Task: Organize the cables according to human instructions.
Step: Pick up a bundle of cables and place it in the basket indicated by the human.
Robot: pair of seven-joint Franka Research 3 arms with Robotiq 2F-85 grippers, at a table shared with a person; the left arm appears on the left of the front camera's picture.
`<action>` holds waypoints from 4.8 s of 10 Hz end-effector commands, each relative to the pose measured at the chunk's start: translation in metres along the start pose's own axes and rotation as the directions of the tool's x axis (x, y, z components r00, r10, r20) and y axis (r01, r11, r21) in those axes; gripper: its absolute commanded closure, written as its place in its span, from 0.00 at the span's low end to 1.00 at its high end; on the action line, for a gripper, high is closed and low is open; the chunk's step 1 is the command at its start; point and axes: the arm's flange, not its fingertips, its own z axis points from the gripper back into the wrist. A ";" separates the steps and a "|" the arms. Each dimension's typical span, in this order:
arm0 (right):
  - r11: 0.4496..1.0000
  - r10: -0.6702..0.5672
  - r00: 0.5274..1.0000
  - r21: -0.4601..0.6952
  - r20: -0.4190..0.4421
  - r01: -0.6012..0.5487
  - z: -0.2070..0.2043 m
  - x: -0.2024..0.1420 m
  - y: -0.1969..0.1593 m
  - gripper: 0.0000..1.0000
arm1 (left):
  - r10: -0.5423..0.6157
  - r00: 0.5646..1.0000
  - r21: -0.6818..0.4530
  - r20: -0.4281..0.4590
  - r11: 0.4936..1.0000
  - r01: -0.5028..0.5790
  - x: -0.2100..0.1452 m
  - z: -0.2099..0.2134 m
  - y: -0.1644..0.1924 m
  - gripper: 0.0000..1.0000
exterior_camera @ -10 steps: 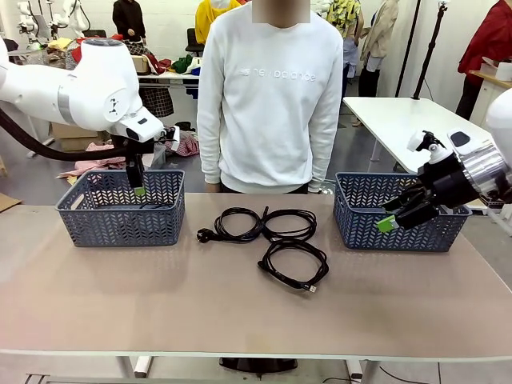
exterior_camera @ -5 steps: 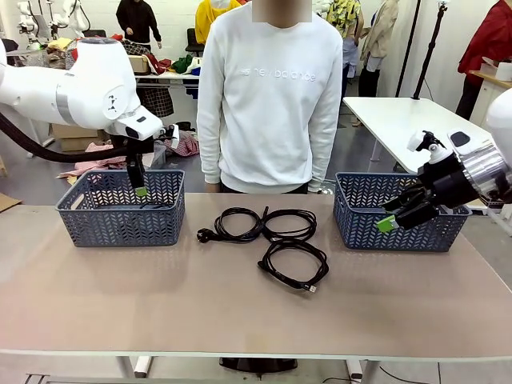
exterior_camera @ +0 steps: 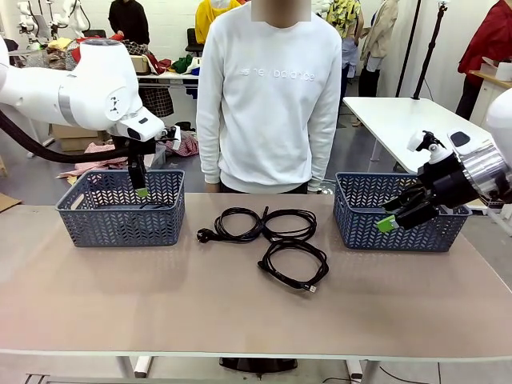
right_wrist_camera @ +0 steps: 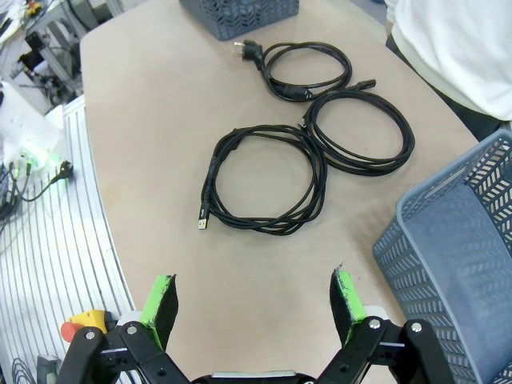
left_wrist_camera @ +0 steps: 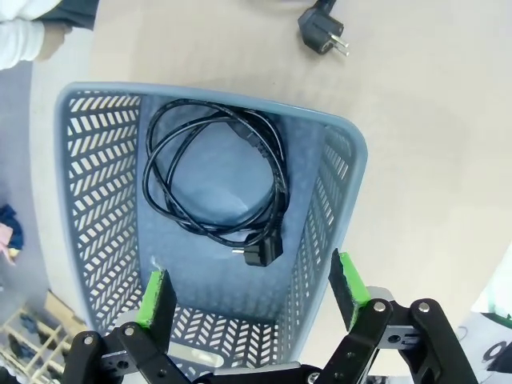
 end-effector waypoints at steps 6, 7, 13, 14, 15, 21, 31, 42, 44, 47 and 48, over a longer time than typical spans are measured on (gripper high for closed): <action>1.000 0.026 0.999 0.004 0.028 -0.026 -0.003 0.001 -0.004 0.00 | 0.014 0.965 -0.057 0.263 0.998 0.001 0.034 0.022 -0.075 0.00; 1.000 0.026 0.999 0.004 0.028 -0.026 -0.003 0.001 -0.004 0.00 | 0.001 0.954 -0.067 0.300 0.998 0.020 0.038 0.022 -0.090 0.00; 1.000 0.026 0.999 0.004 0.028 -0.026 -0.003 0.001 -0.004 0.00 | -0.036 0.933 -0.133 0.359 0.987 0.090 0.048 0.006 -0.172 0.00; 1.000 0.026 0.999 0.004 0.028 -0.026 -0.003 0.001 -0.004 0.00 | -0.045 0.931 -0.131 0.362 0.986 0.098 0.047 0.001 -0.179 0.00; 1.000 0.026 0.999 0.004 0.028 -0.026 -0.003 0.001 -0.004 0.00 | -0.061 0.928 -0.128 0.367 0.985 0.115 0.047 -0.003 -0.183 0.00; 1.000 0.026 0.999 0.004 0.028 -0.026 -0.003 0.001 -0.004 0.00 | -0.038 0.946 -0.145 0.322 0.985 0.090 0.055 0.001 -0.180 0.00; 1.000 0.026 0.999 0.004 0.028 -0.026 -0.003 0.001 -0.004 0.00 | -0.038 0.946 -0.145 0.322 0.985 0.090 0.055 0.001 -0.180 0.00; 1.000 0.002 1.000 0.000 0.000 -0.002 0.000 0.000 0.000 0.00 | -0.038 0.946 -0.145 0.322 0.985 0.090 0.055 0.001 -0.180 0.00; 1.000 -0.011 0.997 -0.029 -0.076 0.009 -0.015 0.016 0.015 0.00 | -0.038 0.946 -0.145 0.322 0.985 0.090 0.055 0.001 -0.180 0.00; 0.997 -0.026 0.985 -0.078 -0.172 0.013 -0.042 0.042 0.045 0.00 | -0.038 0.946 -0.145 0.322 0.985 0.090 0.055 0.001 -0.180 0.00; 0.996 -0.026 0.978 -0.090 -0.205 0.008 -0.054 0.050 0.055 0.00 | -0.038 0.946 -0.145 0.322 0.985 0.090 0.055 0.001 -0.180 0.00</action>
